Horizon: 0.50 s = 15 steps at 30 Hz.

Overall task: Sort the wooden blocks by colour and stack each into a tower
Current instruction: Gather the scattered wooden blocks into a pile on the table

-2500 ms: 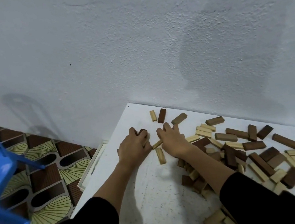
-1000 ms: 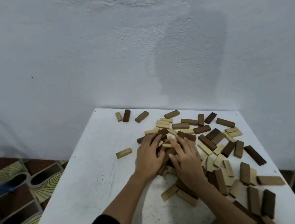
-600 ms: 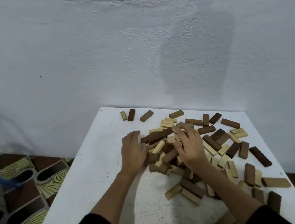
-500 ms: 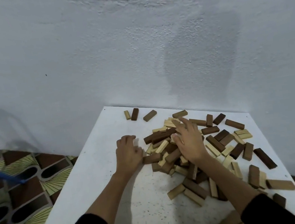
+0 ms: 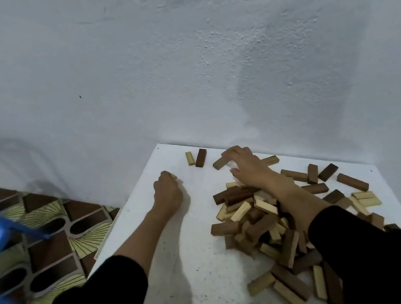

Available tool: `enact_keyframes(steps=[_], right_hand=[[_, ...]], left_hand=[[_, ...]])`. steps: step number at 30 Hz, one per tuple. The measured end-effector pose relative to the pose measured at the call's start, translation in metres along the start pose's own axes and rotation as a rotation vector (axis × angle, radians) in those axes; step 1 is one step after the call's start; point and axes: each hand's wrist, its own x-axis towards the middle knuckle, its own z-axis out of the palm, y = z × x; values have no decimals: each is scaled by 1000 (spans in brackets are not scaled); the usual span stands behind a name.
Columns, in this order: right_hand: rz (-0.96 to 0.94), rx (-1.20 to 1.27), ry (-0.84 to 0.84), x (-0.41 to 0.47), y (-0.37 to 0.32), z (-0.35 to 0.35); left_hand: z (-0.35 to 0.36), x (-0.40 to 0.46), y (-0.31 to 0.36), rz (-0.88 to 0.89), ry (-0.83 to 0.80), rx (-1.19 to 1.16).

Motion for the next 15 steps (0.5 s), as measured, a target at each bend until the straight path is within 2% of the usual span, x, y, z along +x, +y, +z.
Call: enact_keyframes(steps=[4, 9, 12, 15], right_hand=[[2, -54, -95, 30, 12, 8], [-31, -97, -101, 53, 22, 21], [-146, -272, -102, 63, 29, 28], [-210, -385, -65, 70, 36, 37]], left_hand=[[9, 39, 22, -23, -41, 74], [34, 80, 40, -109, -46, 156], [48, 97, 43, -121, -106, 292], [55, 100, 46, -124, -84, 274]])
